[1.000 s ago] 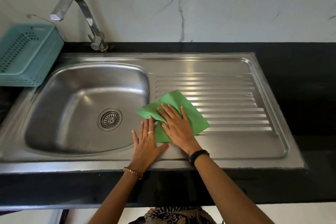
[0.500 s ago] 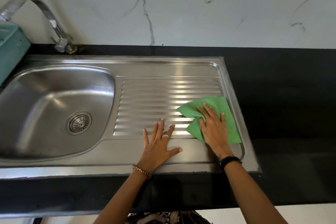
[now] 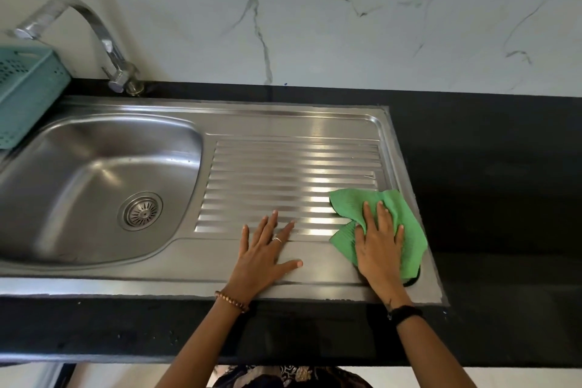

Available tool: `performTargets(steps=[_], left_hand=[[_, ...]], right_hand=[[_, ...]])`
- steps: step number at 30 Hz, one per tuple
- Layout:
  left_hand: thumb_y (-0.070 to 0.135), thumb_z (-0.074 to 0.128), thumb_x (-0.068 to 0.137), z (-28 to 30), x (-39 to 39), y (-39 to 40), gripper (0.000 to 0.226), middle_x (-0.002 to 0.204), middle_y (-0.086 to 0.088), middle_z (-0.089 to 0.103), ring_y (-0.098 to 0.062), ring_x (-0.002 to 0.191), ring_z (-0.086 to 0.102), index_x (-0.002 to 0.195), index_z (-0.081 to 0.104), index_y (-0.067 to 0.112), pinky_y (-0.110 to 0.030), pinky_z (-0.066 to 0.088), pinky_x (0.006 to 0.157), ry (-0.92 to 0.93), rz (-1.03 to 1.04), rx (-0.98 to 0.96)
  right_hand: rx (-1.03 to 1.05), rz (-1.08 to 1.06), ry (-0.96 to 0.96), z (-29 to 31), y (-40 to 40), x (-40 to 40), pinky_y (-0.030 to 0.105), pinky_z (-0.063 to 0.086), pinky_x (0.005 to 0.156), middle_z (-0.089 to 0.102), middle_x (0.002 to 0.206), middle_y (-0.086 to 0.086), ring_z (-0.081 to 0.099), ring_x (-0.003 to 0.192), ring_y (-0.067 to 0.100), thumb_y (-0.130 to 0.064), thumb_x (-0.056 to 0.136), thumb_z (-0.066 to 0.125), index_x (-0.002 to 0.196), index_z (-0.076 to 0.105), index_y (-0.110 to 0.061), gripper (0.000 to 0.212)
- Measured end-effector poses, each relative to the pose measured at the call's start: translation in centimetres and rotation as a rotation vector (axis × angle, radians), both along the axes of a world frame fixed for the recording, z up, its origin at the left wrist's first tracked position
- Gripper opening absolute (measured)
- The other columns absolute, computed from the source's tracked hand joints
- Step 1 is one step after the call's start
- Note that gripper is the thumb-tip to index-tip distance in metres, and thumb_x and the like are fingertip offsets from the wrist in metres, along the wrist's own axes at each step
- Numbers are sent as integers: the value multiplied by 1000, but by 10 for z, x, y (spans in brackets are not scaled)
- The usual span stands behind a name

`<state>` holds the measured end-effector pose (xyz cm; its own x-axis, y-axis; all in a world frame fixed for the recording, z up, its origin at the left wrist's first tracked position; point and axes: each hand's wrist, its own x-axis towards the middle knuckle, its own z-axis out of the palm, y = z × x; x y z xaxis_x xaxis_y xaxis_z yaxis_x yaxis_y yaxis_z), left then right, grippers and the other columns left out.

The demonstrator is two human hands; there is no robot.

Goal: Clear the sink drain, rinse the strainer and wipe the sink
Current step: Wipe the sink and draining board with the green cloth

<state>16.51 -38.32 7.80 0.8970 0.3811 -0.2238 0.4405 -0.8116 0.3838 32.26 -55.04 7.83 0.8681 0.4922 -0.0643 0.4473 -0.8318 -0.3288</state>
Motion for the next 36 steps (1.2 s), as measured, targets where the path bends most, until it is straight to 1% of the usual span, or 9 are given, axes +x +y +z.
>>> performTargets(steps=[3, 7, 12, 16, 20, 23, 26, 31, 36], left_hand=[[62, 42, 84, -2, -13, 11, 79, 157, -2, -16, -15, 141, -20, 144, -2, 36, -41, -20, 111, -47, 91, -7], [65, 43, 81, -2, -38, 33, 87, 156, -7, -17, -14, 134, -26, 145, -6, 31, -44, -22, 108, -52, 272, 0], [71, 46, 74, 1, -64, 55, 103, 157, -11, -13, -24, 144, -15, 146, -10, 22, -51, -14, 112, -9, 463, 6], [70, 49, 73, 4, -69, 54, 111, 157, -12, -12, -21, 144, -14, 145, -17, 17, -48, -12, 114, -26, 475, -32], [63, 64, 68, 8, -67, 55, 120, 156, -15, -15, -24, 144, -15, 142, -21, 21, -47, -10, 114, -87, 503, -115], [49, 75, 65, 12, -69, 60, 125, 155, -14, -20, -26, 144, -16, 133, -28, 29, -47, -6, 116, -137, 524, -168], [53, 75, 62, 15, -76, 65, 128, 154, -13, -23, -27, 143, -16, 127, -33, 31, -46, -7, 116, -104, 509, -165], [79, 54, 54, 12, -78, 55, 128, 151, -7, -29, -19, 137, -28, 128, -38, 29, -43, -16, 110, -35, 415, -64], [78, 45, 65, 14, -41, 18, 116, 141, 0, -37, -19, 131, -34, 130, -35, 26, -44, -23, 107, 8, 191, -38]], right_hand=[[-3, 12, -25, 2, 8, 13, 47, 1, 118, 12, 159, 6, 8, 147, 20, -31, 99, 30, 149, 16, -22, 52], [-30, 41, -70, -1, 17, 9, 51, 1, 118, 13, 159, 9, 9, 147, 22, -32, 99, 31, 149, 17, -22, 52], [-66, 246, -86, -5, 64, -26, 52, -8, 114, 4, 160, 5, 2, 147, 22, -37, 98, 27, 149, 10, -27, 54], [-48, 444, -61, -4, 130, -65, 53, -12, 113, 1, 160, 3, -2, 147, 23, -40, 99, 25, 149, 9, -29, 54], [-19, 603, -9, 1, 191, -100, 55, -10, 114, 4, 160, 4, 0, 147, 24, -39, 98, 29, 149, 13, -27, 54], [-22, 710, -22, 2, 210, -115, 55, -11, 114, 6, 160, 4, 2, 147, 24, -36, 99, 30, 148, 17, -26, 52], [-7, 789, -23, -1, 203, -119, 51, -12, 114, 9, 160, 1, 5, 147, 20, -34, 98, 33, 147, 20, -28, 51], [60, 727, 11, -5, 162, -110, 43, -12, 116, 14, 159, -5, 11, 146, 14, -31, 96, 40, 146, 22, -32, 54], [10, 478, -56, -8, 90, -66, 42, -8, 115, 12, 159, -6, 9, 146, 13, -35, 97, 36, 147, 15, -35, 55]])
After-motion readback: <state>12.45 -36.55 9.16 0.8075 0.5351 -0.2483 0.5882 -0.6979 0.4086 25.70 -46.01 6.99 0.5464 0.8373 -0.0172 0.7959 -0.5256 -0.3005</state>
